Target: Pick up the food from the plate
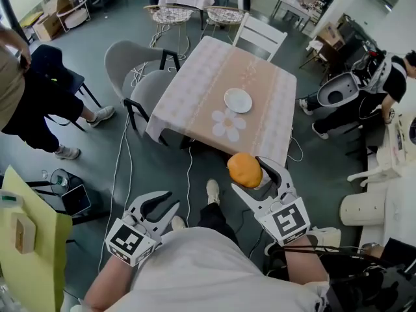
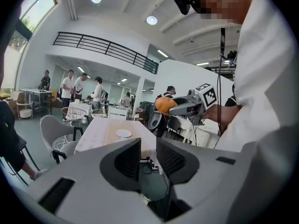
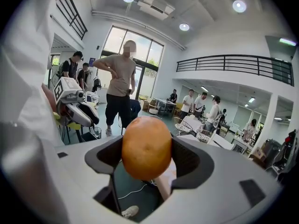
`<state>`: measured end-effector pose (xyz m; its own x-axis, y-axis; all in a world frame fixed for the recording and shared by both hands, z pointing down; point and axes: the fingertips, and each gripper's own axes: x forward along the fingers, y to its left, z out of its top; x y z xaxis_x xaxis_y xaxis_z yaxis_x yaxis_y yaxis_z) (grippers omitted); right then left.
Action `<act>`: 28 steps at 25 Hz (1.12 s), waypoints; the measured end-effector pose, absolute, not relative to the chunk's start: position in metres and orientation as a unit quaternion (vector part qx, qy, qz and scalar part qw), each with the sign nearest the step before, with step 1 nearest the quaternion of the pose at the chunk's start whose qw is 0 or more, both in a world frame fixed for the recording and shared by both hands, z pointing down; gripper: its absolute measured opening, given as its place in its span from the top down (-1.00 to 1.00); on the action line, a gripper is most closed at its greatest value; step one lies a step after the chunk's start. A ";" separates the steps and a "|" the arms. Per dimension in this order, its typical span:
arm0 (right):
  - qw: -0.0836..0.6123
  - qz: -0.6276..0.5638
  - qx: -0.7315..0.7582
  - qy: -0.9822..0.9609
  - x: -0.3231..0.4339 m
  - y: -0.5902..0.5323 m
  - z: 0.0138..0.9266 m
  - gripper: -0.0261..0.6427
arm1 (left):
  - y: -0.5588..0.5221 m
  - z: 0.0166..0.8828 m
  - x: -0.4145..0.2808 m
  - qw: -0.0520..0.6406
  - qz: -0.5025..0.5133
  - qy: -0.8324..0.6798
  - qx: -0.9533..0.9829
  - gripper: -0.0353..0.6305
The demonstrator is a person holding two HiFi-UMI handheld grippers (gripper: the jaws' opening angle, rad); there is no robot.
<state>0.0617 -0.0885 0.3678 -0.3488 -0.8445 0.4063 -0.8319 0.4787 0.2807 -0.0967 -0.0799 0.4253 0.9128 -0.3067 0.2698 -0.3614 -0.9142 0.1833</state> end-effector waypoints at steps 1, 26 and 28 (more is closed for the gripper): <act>0.257 -0.014 0.507 -0.822 0.059 -0.086 0.367 -0.08 | -0.079 0.426 -0.098 0.117 0.119 -0.174 0.971 0.58; 0.252 -0.005 0.501 -0.828 0.034 -0.074 0.367 -0.08 | -0.067 0.428 -0.113 0.118 0.118 -0.167 0.972 0.58; 0.250 -0.002 0.502 -0.828 0.037 -0.077 0.367 -0.08 | -0.069 0.427 -0.111 0.117 0.117 -0.167 0.972 0.58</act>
